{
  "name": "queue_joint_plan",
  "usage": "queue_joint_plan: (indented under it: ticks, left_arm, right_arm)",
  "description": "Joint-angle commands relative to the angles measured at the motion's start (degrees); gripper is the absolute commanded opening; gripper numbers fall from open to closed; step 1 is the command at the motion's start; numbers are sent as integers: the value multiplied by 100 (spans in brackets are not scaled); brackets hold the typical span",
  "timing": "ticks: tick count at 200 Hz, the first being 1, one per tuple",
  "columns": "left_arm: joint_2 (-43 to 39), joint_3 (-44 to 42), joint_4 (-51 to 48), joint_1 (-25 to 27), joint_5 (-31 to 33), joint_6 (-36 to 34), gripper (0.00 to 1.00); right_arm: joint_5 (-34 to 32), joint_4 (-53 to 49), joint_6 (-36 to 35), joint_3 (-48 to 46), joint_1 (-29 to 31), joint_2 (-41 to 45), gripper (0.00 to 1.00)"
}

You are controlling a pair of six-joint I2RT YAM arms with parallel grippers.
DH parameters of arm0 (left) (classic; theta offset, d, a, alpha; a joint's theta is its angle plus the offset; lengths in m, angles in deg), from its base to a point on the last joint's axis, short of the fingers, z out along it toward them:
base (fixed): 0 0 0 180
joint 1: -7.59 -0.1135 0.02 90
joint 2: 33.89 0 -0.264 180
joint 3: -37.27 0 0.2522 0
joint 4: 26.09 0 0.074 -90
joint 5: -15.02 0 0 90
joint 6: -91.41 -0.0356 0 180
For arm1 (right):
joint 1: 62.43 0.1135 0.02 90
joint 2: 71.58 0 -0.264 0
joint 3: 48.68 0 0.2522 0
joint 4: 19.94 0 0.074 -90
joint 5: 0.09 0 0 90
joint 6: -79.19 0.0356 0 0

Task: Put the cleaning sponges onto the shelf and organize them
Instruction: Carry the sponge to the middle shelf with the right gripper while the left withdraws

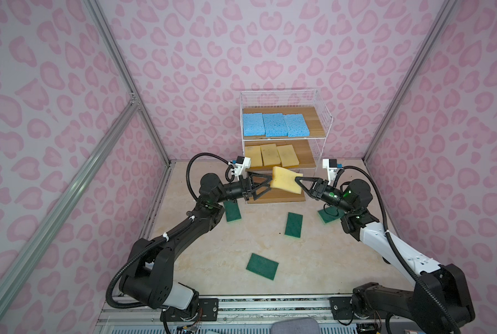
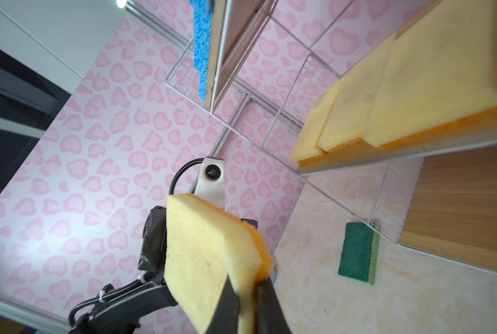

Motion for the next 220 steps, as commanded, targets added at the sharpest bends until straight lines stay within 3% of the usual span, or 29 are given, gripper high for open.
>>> queue_joint_plan:
  ticks: [1,25,66,97,167,188,220]
  left_arm:
    - [-565,7,-2230,-86,828,-1928,98]
    - [-1038,90,-3640,-105,1678,-2941,98]
    - [-1773,-359,-4277,-96,3008,-3470,97]
    - [-2167,-609,-4519,-88,3563,-3669,97]
    - [-2500,-922,-4747,-22,4029,-3852,97]
    - [-2537,-940,-4820,-13,4120,-3892,97]
    - [-2638,-988,-4861,26,4173,-3900,97]
  right_arm:
    - [-905,-893,-69,-243,-54,318,9]
    - [-1305,-1230,196,-430,-208,610,8]
    - [-2058,-1471,902,-493,-398,766,9]
    - [-2887,-1447,1483,-518,-447,801,10]
    - [-3956,-1728,1972,82,-261,403,9]
    - [-4269,-1908,2050,391,1,188,9]
    - [-5289,-2163,2341,581,524,90,10]
